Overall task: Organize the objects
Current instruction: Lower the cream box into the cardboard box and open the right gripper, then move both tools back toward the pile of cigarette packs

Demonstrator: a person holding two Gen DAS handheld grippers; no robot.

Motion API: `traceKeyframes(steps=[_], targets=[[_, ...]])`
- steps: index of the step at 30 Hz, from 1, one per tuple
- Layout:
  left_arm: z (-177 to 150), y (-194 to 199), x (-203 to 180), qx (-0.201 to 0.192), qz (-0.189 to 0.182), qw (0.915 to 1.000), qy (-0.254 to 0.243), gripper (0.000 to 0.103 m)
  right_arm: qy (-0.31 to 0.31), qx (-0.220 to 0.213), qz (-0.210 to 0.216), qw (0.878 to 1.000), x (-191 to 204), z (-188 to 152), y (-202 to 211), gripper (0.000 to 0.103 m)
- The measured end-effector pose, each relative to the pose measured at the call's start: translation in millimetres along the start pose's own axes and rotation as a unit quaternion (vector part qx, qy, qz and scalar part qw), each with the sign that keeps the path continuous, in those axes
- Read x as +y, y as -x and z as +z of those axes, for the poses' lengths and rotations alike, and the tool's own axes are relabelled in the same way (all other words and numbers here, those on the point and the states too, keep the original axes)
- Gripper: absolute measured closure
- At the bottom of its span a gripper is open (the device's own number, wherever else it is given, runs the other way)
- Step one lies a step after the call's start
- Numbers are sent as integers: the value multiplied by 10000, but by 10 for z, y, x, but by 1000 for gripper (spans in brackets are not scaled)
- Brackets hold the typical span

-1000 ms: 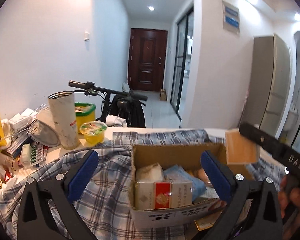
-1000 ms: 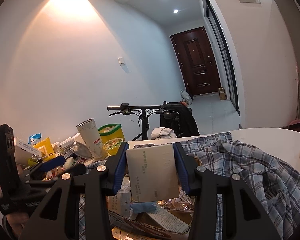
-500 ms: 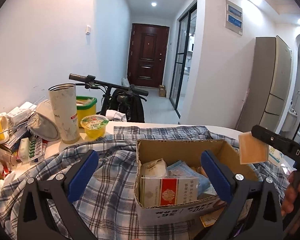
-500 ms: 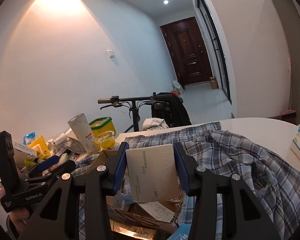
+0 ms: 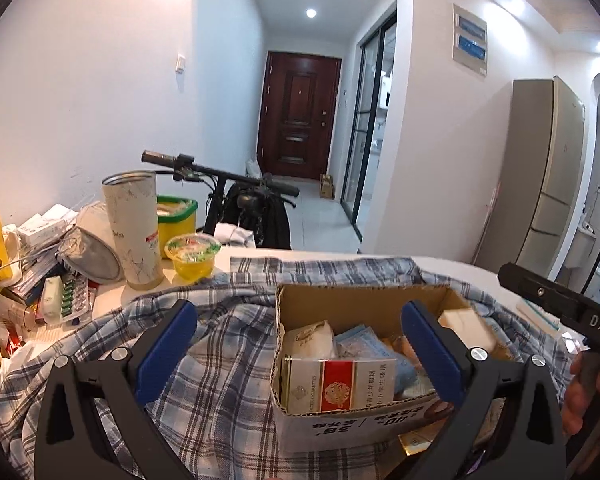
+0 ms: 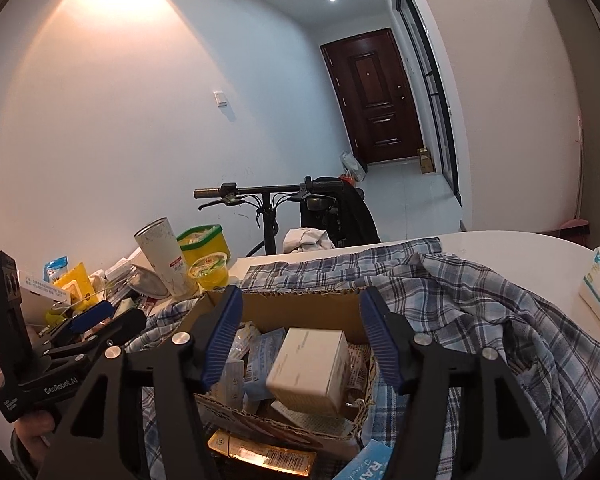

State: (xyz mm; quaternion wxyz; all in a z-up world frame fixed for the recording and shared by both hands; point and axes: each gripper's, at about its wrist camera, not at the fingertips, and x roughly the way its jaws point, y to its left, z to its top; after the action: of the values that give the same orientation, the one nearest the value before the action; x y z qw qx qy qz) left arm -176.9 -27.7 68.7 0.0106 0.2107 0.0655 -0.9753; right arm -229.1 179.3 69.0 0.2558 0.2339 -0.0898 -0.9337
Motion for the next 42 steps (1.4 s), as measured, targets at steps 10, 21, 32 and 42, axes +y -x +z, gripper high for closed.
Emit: traceKeyframes(steps=[10,21,32,42], targets=[[-11,-1,-83,70,-111,9997,-214,0,-189,-278,-143,9993,-32,30,79,0],[-69,18,-283,263,-341,9976,-546,0,-140,-186,-184,9996,-29,17,54,0],[-188,33,-508,692,-742,9929,-624,0,-186,-231,-148,9994,-35,26,79,0],[-476,-39,-817,1483,-1019,9795,-907,0,-255,-289,-148,9991,-77,51,105,0]])
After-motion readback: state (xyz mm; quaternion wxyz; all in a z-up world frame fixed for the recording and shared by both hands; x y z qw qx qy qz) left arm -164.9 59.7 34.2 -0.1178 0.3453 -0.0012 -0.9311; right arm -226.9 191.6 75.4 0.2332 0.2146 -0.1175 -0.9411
